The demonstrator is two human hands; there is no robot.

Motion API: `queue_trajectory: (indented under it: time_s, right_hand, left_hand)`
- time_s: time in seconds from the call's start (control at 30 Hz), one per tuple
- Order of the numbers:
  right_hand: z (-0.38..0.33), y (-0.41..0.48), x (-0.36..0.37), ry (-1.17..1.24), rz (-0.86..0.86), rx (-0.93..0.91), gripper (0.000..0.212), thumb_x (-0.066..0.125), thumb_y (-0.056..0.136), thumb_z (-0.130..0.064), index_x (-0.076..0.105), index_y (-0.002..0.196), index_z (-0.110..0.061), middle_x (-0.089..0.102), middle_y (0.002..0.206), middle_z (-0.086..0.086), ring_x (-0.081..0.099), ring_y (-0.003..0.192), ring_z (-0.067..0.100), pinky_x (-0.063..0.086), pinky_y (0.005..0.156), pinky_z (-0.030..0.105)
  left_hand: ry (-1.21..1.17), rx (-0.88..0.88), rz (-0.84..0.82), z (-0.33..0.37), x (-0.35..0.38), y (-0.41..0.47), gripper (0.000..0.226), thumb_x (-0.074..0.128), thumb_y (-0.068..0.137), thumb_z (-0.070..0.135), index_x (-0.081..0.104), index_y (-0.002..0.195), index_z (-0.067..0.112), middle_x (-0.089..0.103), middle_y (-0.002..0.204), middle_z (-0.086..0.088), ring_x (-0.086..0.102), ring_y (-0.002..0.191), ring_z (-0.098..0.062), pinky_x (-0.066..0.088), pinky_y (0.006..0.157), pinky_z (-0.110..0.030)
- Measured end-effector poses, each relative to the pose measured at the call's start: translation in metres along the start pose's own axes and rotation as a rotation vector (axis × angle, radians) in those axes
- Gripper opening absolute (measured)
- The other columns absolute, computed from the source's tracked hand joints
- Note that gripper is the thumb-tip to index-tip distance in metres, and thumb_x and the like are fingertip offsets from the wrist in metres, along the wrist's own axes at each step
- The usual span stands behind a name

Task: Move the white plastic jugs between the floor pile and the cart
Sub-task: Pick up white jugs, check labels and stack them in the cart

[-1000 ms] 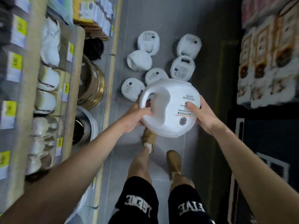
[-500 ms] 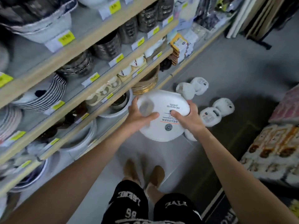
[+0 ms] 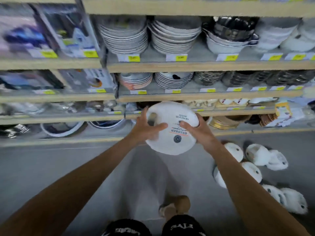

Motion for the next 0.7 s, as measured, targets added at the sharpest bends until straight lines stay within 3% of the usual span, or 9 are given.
queue_trajectory:
  time_s: [0.13,0.23,0.37,0.5,0.6,0.7]
  right_hand:
    - [-0.046,-0.031,0.112,-0.049,-0.088,-0.044,0.042,0.075,0.083,-0.031,0.045,0.112,-0.037,0.059,0.089,-0.020,0.056,0.073,-0.005,0.047,0.046,0.015]
    - [-0.072,-0.049,0.203,-0.079,-0.168,-0.071,0.047,0.076,0.081,-0.033,0.049,0.119,-0.030,0.064,0.099,-0.013,0.061,0.080,0.001,0.047,0.052,0.022]
    - [-0.107,-0.080,0.320,-0.117,-0.289,-0.153,0.054,0.079,0.078,-0.031,0.052,0.125,-0.024,0.067,0.109,-0.007,0.065,0.089,0.007,0.052,0.060,0.024]
    - [-0.131,-0.109,0.429,-0.197,-0.433,-0.207,0.048,0.077,0.080,-0.032,0.051,0.121,-0.028,0.065,0.103,-0.009,0.064,0.084,0.005,0.048,0.049,0.016]
    - [-0.142,-0.129,0.509,-0.246,-0.529,-0.240,0.034,0.076,0.081,-0.029,0.053,0.107,-0.029,0.065,0.096,-0.011,0.061,0.076,-0.001,0.048,0.050,0.014]
    - [-0.145,-0.146,0.591,-0.288,-0.656,-0.249,0.042,0.077,0.080,-0.028,0.054,0.115,-0.026,0.069,0.108,-0.003,0.064,0.081,0.002,0.050,0.052,0.013]
  left_hand:
    - [-0.067,-0.016,0.103,-0.042,-0.116,-0.039,0.137,0.075,0.028,0.081,0.021,0.146,0.038,0.037,0.146,-0.005,0.047,0.129,-0.029,0.044,0.101,-0.053]
    - [-0.112,-0.010,0.190,-0.071,-0.200,-0.077,0.131,0.075,0.036,0.075,0.020,0.148,0.036,0.034,0.147,-0.006,0.046,0.127,-0.027,0.044,0.102,-0.051]
    - [-0.163,0.038,0.351,-0.118,-0.306,-0.127,0.112,0.077,0.040,0.078,0.031,0.135,0.041,0.045,0.136,-0.003,0.053,0.118,-0.023,0.048,0.098,-0.051]
    - [-0.231,0.019,0.514,-0.168,-0.392,-0.174,0.106,0.082,0.065,0.052,0.022,0.148,0.025,0.035,0.144,-0.006,0.050,0.120,-0.019,0.042,0.104,-0.042]
    - [-0.269,-0.026,0.616,-0.211,-0.450,-0.207,0.119,0.080,0.055,0.067,0.019,0.149,0.028,0.034,0.149,-0.004,0.041,0.132,-0.023,0.039,0.108,-0.044]
    - [-0.347,-0.083,0.702,-0.257,-0.501,-0.239,0.119,0.081,0.051,0.064,0.022,0.148,0.027,0.041,0.142,-0.002,0.046,0.127,-0.022,0.044,0.103,-0.044]
Point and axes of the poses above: each hand's wrist, its own y-axis towards the middle knuckle, its own x-axis out of the palm, z = x × y, the point moved 8 cm from there along y, towards the middle knuckle
